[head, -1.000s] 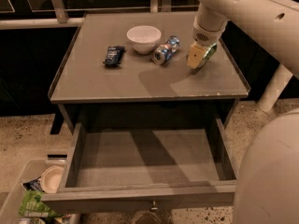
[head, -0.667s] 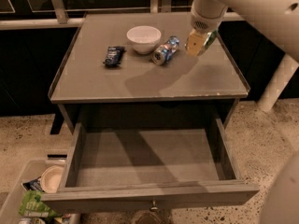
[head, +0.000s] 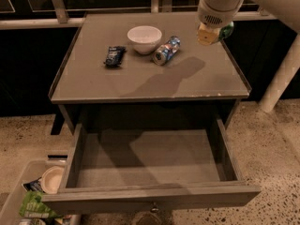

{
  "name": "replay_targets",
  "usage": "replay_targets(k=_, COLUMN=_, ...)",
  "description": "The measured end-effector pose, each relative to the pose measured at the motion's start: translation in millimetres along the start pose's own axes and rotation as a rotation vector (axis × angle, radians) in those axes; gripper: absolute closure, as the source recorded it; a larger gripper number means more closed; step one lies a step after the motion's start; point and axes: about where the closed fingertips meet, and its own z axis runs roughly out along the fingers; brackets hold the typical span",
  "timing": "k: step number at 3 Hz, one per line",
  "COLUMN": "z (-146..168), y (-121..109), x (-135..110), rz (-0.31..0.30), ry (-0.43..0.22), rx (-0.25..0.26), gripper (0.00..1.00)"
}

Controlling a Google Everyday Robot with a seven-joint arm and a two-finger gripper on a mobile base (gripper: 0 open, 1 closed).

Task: Place green can into top drawer

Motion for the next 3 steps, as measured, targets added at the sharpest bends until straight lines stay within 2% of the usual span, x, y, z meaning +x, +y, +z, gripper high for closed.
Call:
replay_targets(k=1, z=-6, y=34, x=9, rz=-0.047, ry=-0.03, rx=-0.072, gripper=1.0)
replay_targets(k=2, z=-8, y=71, x=17, rz=-0.108, ry=-0.074, rx=-0.197, gripper=1.0)
replay_targets(k=3, z=-19, y=93, x=19, rz=-0.185, ry=-0.128, rx=-0.271, gripper=1.0)
